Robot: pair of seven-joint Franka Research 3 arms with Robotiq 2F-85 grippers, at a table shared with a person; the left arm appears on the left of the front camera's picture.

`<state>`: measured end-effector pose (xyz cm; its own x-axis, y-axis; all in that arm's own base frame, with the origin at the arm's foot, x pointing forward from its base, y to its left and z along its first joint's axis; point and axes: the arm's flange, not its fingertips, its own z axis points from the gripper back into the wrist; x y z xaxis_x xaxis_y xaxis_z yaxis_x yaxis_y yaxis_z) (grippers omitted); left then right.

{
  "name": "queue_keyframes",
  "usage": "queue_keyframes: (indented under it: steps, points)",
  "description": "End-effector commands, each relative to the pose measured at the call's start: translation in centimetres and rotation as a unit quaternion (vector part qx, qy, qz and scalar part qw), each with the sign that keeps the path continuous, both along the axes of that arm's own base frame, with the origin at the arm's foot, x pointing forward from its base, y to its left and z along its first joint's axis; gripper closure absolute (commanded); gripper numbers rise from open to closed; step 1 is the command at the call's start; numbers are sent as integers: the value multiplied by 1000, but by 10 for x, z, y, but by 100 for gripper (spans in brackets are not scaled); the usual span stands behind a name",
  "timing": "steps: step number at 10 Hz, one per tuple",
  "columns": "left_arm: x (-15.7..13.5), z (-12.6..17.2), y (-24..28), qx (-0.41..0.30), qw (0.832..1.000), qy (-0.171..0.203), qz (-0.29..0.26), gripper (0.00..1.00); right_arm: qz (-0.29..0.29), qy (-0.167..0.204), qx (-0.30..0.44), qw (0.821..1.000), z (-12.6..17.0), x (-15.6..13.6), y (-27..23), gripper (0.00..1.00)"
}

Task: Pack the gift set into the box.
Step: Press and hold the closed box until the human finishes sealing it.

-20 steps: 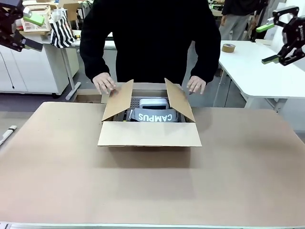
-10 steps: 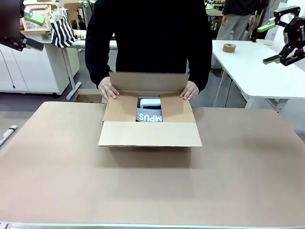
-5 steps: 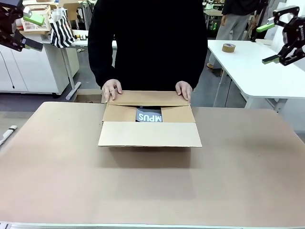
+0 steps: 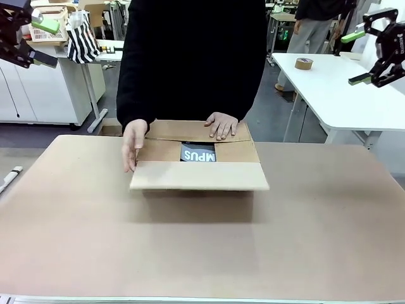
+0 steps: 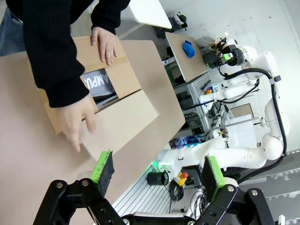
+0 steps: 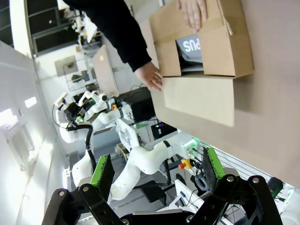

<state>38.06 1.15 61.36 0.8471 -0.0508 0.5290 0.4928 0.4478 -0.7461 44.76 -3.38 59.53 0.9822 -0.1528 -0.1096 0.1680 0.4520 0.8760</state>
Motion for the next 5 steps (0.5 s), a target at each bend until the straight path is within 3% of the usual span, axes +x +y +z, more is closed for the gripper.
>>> queue_keyframes:
  steps: [1,5]
  points:
    - [-2,-1,-2,-9,1000,-3,-1,0,3,3,-2,1000,1,-2,0,0]
    - [-2,-1,-2,-9,1000,-3,-1,0,3,3,-2,1000,1,-2,0,0]
